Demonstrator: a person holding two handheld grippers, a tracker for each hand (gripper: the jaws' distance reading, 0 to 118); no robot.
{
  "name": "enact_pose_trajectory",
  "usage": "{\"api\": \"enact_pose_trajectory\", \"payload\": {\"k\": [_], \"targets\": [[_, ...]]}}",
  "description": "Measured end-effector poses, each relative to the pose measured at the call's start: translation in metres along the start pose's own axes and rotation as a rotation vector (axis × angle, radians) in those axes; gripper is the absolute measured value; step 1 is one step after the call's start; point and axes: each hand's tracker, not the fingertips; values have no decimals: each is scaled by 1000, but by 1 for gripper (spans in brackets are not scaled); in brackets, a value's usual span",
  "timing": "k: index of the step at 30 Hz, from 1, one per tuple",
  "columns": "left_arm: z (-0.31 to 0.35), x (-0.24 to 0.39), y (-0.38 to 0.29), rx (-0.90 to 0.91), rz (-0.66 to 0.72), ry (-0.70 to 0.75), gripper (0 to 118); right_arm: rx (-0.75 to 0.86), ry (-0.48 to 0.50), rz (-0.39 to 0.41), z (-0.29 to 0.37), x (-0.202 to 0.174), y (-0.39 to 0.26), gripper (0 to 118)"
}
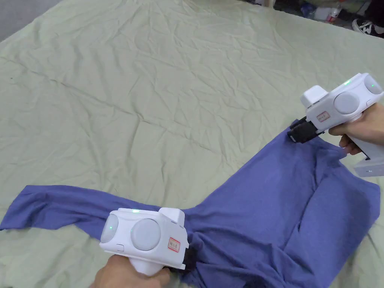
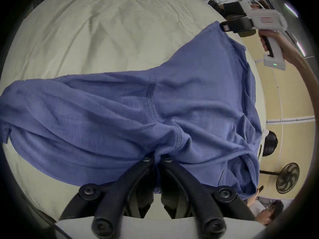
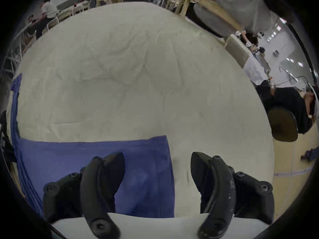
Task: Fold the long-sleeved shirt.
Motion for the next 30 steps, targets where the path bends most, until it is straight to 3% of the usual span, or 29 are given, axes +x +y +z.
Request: {"api": "enact_pose_trajectory", "payload": {"k": [2,5,7,9,11,16,18,20,24,30], "targets": [[-1,-4,1,-1,18,-21,5,-16,51,-8,-16,-1,-3,83],[-2,-3,1,-2,6,-22,5,-6,54,-19,-17,3,-7,84],[-2,-1,1,1,-4,-19,5,-6,60,-29,-14,2,-8,79],[-2,-2,-1,10,-6,-21,5,-13,57,-37,-7,-8,-9,54],[-1,-4,-5,28,11,-34,5,30,26,17,3,-20,-9,8],[12,-12,-16,104,51,-82,5,53,-83,-46,38,-39,-18,8],[22,-15,-22,147,49,-85,5,86,-76,-91,63,-42,-24,8],[37,-16,-24,190,37,-70,5,131,-121,-99,97,-44,-31,8],[79,-23,-23,296,13,-78,5,263,-159,-238,178,-43,-53,8],[163,-29,-7,455,-125,-53,5,394,-262,-331,295,-62,-90,8]]}}
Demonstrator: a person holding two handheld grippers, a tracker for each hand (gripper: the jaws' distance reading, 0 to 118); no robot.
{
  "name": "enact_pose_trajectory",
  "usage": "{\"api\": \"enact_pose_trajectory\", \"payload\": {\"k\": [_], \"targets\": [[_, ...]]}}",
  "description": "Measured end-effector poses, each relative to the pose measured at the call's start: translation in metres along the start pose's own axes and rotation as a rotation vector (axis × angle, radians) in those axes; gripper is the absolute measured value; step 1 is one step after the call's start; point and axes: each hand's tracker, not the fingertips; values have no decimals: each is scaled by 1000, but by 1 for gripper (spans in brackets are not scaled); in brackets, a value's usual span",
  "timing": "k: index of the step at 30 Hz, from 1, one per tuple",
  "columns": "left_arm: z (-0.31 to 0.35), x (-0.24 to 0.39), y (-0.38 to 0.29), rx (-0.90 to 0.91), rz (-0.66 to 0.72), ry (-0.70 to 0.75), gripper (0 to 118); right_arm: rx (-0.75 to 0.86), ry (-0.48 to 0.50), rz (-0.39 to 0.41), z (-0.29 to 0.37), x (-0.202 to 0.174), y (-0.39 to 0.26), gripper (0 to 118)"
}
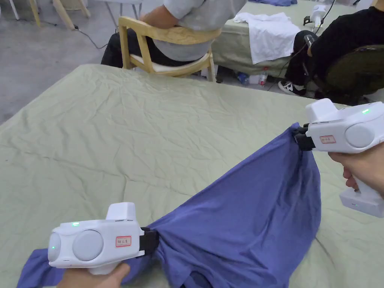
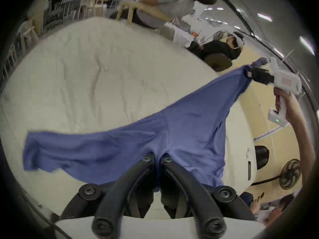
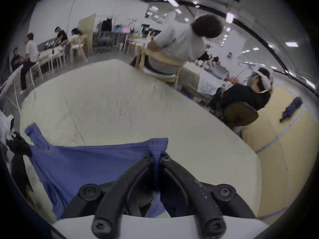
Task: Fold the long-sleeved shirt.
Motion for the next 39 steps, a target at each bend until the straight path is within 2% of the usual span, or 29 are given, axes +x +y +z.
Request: {"api": "enact_pose_trajectory", "payload": {"k": [4,9,13,20,27,31,34,39], "targets": [[52,-2,43,92,-140,8,5,100,-36,-87,77,7,9,8],[116,3,103,195,-252,6,5,202,-99,-169,151,10,21,8],[171,29,148,272,-371,-6,5,262,-148,-193,194,10,30,8],[258,87,224,415,-571,31,5,349,-210,-280,262,17,56,8],[329,120,296,574,-563,9,5,455,-279,-333,333,28,95,8],[357,141,320,612,-593,-5,5,504,-329,-324,367,33,120,8],[379,153,333,661,-604,-9,5,558,-366,-355,395,38,139,8],[417,167,354,752,-594,-16,5,622,-417,-360,441,44,169,8]]}}
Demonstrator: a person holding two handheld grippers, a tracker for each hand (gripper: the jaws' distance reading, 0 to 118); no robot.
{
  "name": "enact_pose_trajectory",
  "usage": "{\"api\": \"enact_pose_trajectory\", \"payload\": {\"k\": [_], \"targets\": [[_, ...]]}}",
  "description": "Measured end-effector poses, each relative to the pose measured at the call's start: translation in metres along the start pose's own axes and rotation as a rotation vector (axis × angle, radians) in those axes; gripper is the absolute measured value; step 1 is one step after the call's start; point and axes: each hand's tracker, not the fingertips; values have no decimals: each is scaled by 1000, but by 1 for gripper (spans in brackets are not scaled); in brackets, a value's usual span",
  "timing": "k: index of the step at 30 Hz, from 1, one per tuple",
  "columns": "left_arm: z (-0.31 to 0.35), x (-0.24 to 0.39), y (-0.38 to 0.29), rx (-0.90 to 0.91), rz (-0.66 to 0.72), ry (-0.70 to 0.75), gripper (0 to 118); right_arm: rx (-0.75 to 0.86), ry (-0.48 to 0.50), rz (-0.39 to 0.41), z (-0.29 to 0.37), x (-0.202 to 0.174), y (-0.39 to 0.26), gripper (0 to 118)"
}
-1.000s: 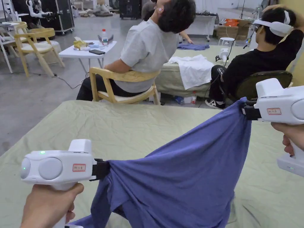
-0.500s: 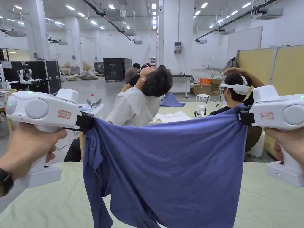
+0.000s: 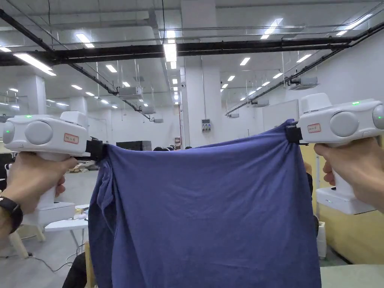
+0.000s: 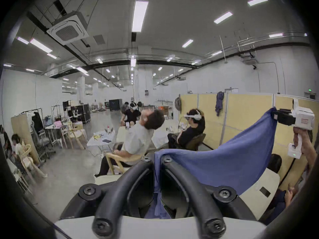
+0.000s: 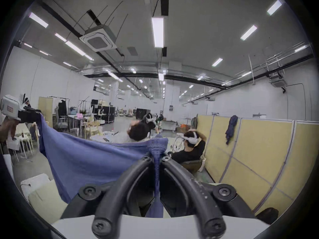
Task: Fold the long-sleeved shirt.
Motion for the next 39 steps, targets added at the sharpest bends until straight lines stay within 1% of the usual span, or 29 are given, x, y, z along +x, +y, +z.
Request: {"api": "enact_pose_trajectory", "payload": {"k": [2,6,7,9,12,16,23,28,39], "targets": [[6,-3,16,28,17,1,5,26,-15,-15,6,3,17,8],[18,-8,45,81,79,-4,5,60,-21,-98,13,7,44,8],[21,-8,49,81,83,-7,5,64,-21,-97,14,7,48,8],[24,-5,56,84,67,1,5,72,-24,-89,16,6,52,8],[25,-2,58,89,29,4,5,71,-43,-54,16,4,51,8],[23,-2,56,84,27,16,5,66,-42,-73,8,8,46,8],[-1,-11,50,103,38,49,5,55,-56,-47,-21,7,40,8],[-32,-23,52,117,64,59,5,54,-67,-41,-59,8,41,8],[-138,-43,65,106,21,98,5,65,-106,33,-163,5,39,8]]}}
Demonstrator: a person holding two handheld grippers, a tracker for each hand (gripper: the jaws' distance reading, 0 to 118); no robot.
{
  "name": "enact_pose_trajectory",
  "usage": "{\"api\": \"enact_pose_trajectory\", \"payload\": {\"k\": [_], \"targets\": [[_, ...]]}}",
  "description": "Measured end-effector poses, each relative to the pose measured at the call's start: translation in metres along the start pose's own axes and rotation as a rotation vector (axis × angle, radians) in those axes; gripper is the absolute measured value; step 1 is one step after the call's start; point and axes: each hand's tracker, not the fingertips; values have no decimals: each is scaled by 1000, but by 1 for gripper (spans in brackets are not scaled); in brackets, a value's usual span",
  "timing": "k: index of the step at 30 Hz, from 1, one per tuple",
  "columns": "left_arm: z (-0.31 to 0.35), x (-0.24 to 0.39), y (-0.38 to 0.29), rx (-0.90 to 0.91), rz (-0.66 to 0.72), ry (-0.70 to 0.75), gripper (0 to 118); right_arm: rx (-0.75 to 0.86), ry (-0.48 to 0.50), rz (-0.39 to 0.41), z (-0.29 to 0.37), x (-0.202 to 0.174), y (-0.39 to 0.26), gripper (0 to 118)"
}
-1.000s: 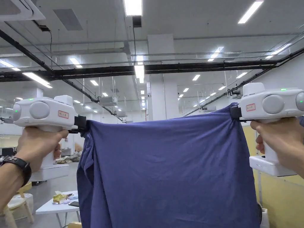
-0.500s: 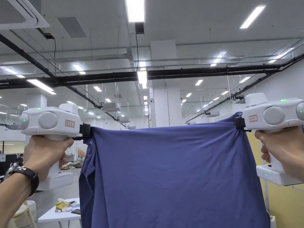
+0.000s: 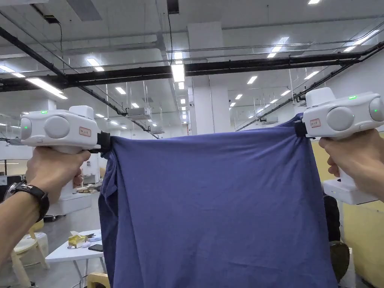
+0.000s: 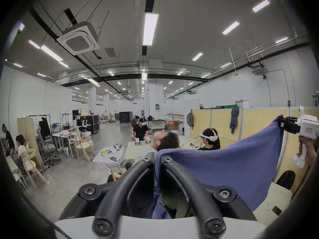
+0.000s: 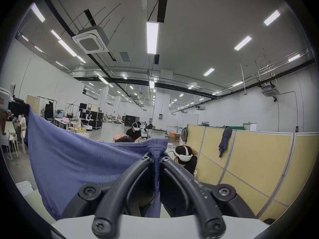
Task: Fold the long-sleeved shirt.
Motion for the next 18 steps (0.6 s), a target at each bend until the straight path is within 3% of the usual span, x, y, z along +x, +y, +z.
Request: {"api": "enact_pose_trajectory", "payload": {"k": [10,18], "targets": [[-84,1,-28,-14,-43,26,5,-7,-15,47,-83,-8,-43,8],[-125,3,-94,-56,-16,-5,5,-80,19,11,-126,-11,-117,8]]}}
